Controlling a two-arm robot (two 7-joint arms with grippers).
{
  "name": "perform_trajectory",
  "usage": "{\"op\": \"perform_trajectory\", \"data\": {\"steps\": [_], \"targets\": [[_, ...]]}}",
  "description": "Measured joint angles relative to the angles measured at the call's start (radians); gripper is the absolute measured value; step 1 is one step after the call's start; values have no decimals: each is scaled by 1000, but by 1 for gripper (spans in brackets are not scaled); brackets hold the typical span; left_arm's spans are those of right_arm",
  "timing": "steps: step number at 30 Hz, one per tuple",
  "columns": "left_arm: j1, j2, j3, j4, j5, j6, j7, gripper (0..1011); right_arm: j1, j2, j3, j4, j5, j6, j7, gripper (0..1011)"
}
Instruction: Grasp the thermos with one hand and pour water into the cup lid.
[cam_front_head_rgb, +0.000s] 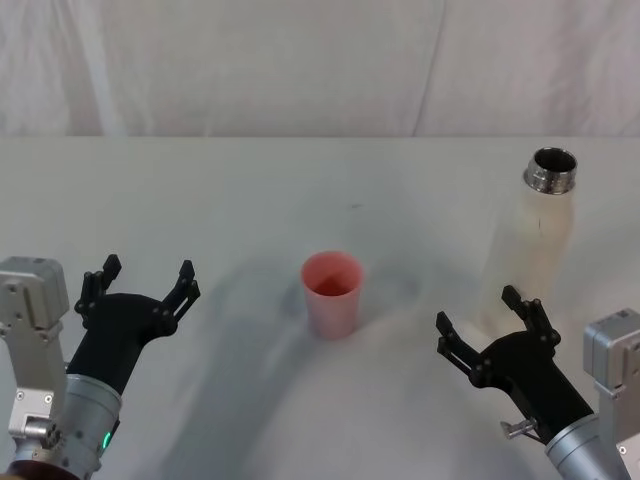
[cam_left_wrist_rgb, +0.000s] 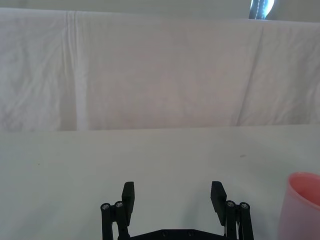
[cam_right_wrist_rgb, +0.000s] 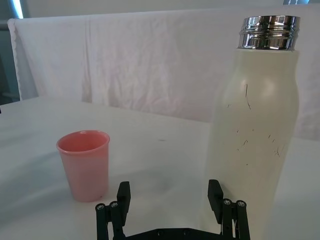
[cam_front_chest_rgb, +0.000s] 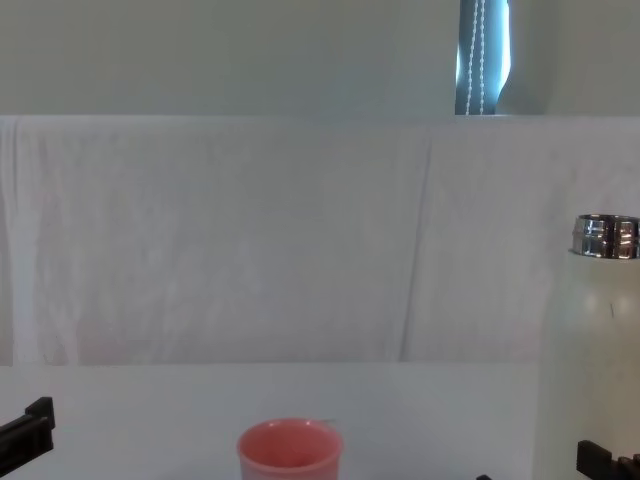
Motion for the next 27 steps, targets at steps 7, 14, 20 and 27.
{"op": "perform_trajectory", "data": {"steps": [7,14,20,27], "targets": [[0,0,0,0,0,0,0,1001,-1,0,1,-2,-2,1,-2,1000],[0,0,0,0,0,0,0,1001,-2,0,1,-3,-4,3,-3,1000],[0,0,0,0,0,0,0,1001,-2,0,2,-4,-5,3,-4,1000],[0,0,0,0,0,0,0,1001,-2,0,2,-4,-5,4,-5,1000]]}}
